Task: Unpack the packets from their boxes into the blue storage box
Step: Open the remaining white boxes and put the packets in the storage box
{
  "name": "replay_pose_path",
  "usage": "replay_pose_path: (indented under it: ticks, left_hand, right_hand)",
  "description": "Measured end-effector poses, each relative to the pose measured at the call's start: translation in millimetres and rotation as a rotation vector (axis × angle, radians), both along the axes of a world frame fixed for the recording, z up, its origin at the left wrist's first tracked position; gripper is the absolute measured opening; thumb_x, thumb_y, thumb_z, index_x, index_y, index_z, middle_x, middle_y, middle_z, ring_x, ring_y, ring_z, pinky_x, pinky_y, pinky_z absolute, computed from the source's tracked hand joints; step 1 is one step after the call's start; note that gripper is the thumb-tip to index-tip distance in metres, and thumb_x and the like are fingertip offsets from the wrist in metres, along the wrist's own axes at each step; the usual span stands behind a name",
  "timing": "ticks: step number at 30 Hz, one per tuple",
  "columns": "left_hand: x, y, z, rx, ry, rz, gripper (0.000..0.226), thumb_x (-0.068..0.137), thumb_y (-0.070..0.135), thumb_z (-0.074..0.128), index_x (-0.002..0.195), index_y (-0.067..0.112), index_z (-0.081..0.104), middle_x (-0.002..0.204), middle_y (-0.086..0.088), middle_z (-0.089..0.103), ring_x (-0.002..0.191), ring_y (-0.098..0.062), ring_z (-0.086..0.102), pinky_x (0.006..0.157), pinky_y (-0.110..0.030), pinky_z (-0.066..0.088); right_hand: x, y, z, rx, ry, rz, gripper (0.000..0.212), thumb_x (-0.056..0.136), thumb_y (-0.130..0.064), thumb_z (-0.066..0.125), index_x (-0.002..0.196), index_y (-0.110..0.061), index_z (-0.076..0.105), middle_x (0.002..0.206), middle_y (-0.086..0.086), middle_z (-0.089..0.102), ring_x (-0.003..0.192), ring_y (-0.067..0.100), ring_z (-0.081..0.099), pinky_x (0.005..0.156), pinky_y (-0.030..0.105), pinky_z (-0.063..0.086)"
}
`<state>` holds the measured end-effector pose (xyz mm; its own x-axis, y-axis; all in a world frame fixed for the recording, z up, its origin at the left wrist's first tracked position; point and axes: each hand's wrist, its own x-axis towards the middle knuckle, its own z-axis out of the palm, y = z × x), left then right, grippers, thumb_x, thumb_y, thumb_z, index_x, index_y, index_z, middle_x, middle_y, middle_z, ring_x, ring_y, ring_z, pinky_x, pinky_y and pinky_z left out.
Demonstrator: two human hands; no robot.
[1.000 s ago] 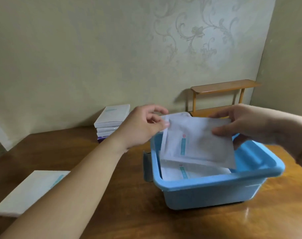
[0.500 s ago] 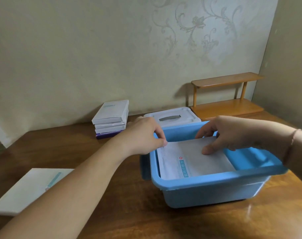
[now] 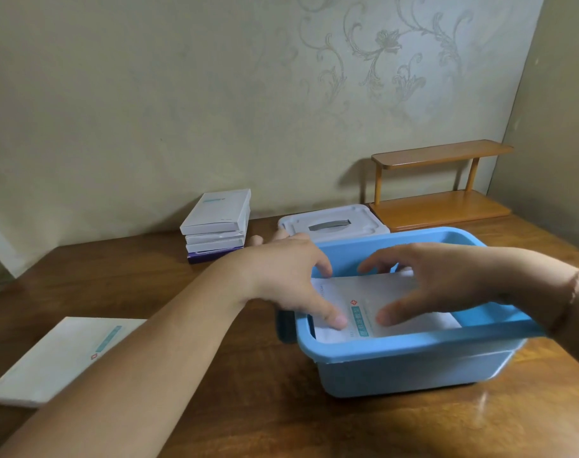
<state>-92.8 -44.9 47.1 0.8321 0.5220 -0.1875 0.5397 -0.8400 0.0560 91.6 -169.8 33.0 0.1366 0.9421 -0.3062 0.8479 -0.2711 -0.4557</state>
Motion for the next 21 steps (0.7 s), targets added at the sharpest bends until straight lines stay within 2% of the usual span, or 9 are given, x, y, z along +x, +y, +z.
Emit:
replay_pose_path:
  ticks: [3, 7, 12, 18, 21]
  left_hand:
    - [4, -3, 2, 0.034, 0.074, -0.044, 0.088, 0.061, 0.081, 0.067, 0.136, 0.039, 0.049, 0.108, 0.010, 0.040, 0.102, -0.015, 0.030, 0.085, -0.041, 0.028]
    - [7, -3, 4, 0.032, 0.154, -0.099, 0.088, 0.061, 0.082, 0.066, 0.134, 0.037, 0.048, 0.106, 0.009, 0.041, 0.099, -0.015, 0.032, 0.083, -0.040, 0.028]
    - [12, -5, 4, 0.077, 0.220, -0.099, 0.082, 0.060, 0.079, 0.070, 0.127, 0.036, 0.049, 0.107, 0.007, 0.044, 0.094, -0.015, 0.031, 0.074, -0.039, 0.024]
    - [16, -10, 1, 0.129, 0.268, -0.097, 0.069, 0.067, 0.073, 0.069, 0.120, 0.030, 0.054, 0.106, 0.003, 0.052, 0.095, -0.017, 0.028, 0.078, -0.043, 0.019]
    - [16, -12, 3, 0.155, 0.293, -0.097, 0.067, 0.068, 0.074, 0.067, 0.116, 0.029, 0.056, 0.102, 0.003, 0.053, 0.097, -0.018, 0.029, 0.079, -0.044, 0.019]
  right_hand:
    - [-10, 1, 2, -0.004, -0.065, 0.060, 0.083, 0.061, -0.066, 0.077, 0.133, -0.052, 0.039, 0.125, -0.023, 0.047, 0.112, 0.007, 0.052, 0.076, 0.013, 0.040]
    - [-16, 3, 2, 0.017, -0.160, 0.125, 0.084, 0.066, -0.063, 0.076, 0.137, -0.054, 0.033, 0.133, -0.020, 0.041, 0.118, 0.005, 0.044, 0.089, 0.019, 0.031]
    - [-16, 5, -1, 0.030, -0.185, 0.147, 0.085, 0.066, -0.065, 0.075, 0.138, -0.053, 0.031, 0.135, -0.022, 0.041, 0.116, 0.002, 0.044, 0.087, 0.017, 0.031]
    - [-17, 4, -7, 0.053, -0.188, 0.159, 0.083, 0.067, -0.067, 0.074, 0.136, -0.056, 0.030, 0.132, -0.025, 0.041, 0.110, -0.001, 0.045, 0.079, 0.015, 0.034]
    - [-18, 3, -7, 0.066, -0.199, 0.161, 0.084, 0.068, -0.067, 0.073, 0.138, -0.055, 0.029, 0.134, -0.025, 0.040, 0.111, -0.001, 0.045, 0.082, 0.014, 0.033]
